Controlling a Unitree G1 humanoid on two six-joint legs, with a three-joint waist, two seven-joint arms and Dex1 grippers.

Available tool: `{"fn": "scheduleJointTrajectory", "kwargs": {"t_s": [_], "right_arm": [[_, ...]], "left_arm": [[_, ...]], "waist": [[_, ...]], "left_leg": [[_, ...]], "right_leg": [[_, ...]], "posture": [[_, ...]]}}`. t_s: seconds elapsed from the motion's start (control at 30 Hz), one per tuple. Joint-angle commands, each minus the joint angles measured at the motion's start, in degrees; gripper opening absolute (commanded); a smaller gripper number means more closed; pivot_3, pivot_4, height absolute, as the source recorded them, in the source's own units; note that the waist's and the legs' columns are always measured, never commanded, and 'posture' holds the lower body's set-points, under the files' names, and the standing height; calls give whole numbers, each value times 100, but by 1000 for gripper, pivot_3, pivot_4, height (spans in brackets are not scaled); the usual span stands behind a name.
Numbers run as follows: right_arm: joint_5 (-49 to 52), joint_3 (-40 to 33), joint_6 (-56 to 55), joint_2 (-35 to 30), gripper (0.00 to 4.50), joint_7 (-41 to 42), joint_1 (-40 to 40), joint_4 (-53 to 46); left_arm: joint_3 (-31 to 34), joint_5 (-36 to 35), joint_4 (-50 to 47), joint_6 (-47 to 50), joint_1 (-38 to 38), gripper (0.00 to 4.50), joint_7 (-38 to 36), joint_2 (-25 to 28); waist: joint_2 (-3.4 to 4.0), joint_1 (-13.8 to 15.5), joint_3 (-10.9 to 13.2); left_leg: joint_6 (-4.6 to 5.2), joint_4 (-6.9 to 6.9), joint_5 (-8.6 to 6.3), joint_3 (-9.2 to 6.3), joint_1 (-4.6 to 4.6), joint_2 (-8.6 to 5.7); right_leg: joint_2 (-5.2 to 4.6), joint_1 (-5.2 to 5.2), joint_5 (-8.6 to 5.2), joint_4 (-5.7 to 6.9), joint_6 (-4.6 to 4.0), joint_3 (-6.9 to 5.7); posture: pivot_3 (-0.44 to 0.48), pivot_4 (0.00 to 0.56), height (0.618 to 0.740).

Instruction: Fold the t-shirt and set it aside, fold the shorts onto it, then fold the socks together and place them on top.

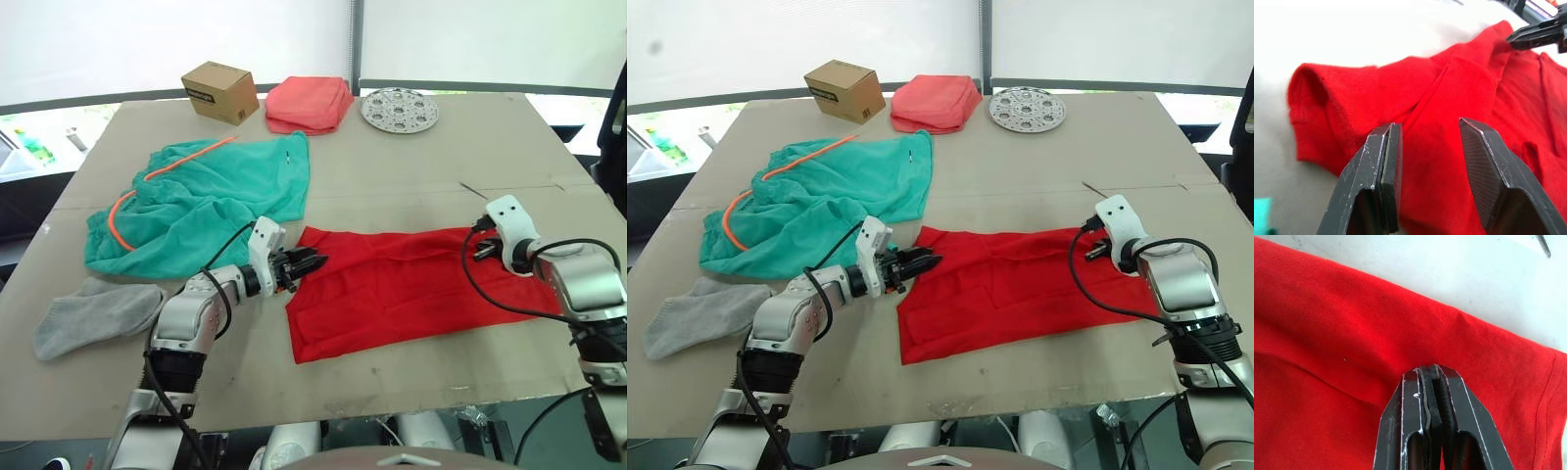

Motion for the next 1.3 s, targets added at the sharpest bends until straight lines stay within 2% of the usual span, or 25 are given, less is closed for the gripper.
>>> {"fn": "scheduleJointTrajectory", "kwargs": {"t_s": [0.03, 0.23, 0.33, 0.4, 0.47, 0.7, 0.87, 1.03, 1.1, 1.13, 1.2, 1.23, 1.3], "right_arm": [[52, -82, -31, -41, 0, -42, 62, -219], [114, -74, 20, -60, 0, -57, 124, -346], [134, -54, 12, -65, 0, -61, 130, -348], [143, -37, 12, -61, 0, -61, 134, -359], [152, -28, 13, -54, 0, -61, 138, -369], [154, 9, -53, -39, 0, -59, 127, -280], [152, 26, -82, -56, 0, -35, 123, -242], [160, 34, -96, -56, 0, -30, 151, -239], [161, 54, -91, -48, 0, -33, 169, -254], [163, 59, -88, -47, 0, -31, 173, -262], [161, 70, -90, -49, 0, -28, 165, -256], [160, 73, -91, -54, 0, -25, 163, -256], [161, 73, -94, -60, 0, -19, 153, -245]], "left_arm": [[-168, 264, 87, -56, -46, 2095, -54, 77], [-402, 722, 294, -474, -64, 2095, -35, 43], [-535, 930, 311, -846, 34, 1305, -152, 62], [-526, 1023, 317, -1100, 78, 331, -184, 45], [-490, 1090, 259, -1447, 161, 38, -259, 63], [-421, 1301, 163, -2362, 343, 38, -476, 187], [-382, 1695, 291, -4462, 450, 38, -773, 256], [-605, 1869, 520, -6076, 672, 38, -1374, 443], [-677, 1839, 654, -6375, 717, 38, -1517, 450], [-672, 1753, 667, -6333, 732, 38, -1536, 437], [-491, 1128, 438, -5413, 776, 38, -1436, 313], [-357, 839, 348, -4841, 743, 666, -1252, 240], [-109, 295, 220, -3745, 599, 1341, -845, 83]], "waist": [[0, 2, 0], [0, 8, -1], [1, 8, -1], [0, 8, -1], [0, 8, -1], [0, 7, -1], [0, 13, -1], [1, 7, -1], [2, 8, -1], [2, 8, -1], [2, 6, -1], [1, 5, -1], [1, 6, -1]], "left_leg": [[0, 1, 0, 1, 0, 0], [0, 1, 0, 2, 4, -1], [0, 1, 0, 3, 4, -1], [0, 1, 0, 3, 4, 0], [0, 1, 0, 3, 4, 0], [0, -3, 0, 3, 3, 2], [0, -3, -1, 4, 0, 2], [-1, -9, -1, 7, 0, 4], [-1, -10, -1, 8, 0, 3], [0, -10, -1, 7, 0, 3], [0, -10, -1, 7, -1, 4], [1, -10, -1, 6, -2, 4], [1, -7, -1, 0, -4, 3]], "right_leg": [[-1, 1, 0, 0, 0, 1], [-3, 4, 0, 0, -1, 3], [-4, 4, 0, 0, -1, 4], [-5, 3, -1, -1, -2, 4], [-7, 3, -1, -1, -2, 4], [-13, 0, -1, -2, -5, 2], [-20, -3, -2, -4, -7, 1], [-58, -6, -12, -7, -27, 0], [-62, -6, -12, -8, -28, 2], [-64, -5, -13, -8, -28, 3], [-65, -5, -12, -8, -28, 3], [-65, -5, -12, -8, -28, 3], [-65, -4, -11, -7, -26, -4]], "posture": [[0, 150, 740], [0, 150, 740], [0, 150, 740], [0, 150, 740], [0, 150, 740], [0, 150, 740], [0, 150, 740], [0, 150, 740], [0, 150, 740], [0, 150, 740], [0, 150, 740], [0, 150, 740], [0, 150, 740]]}}
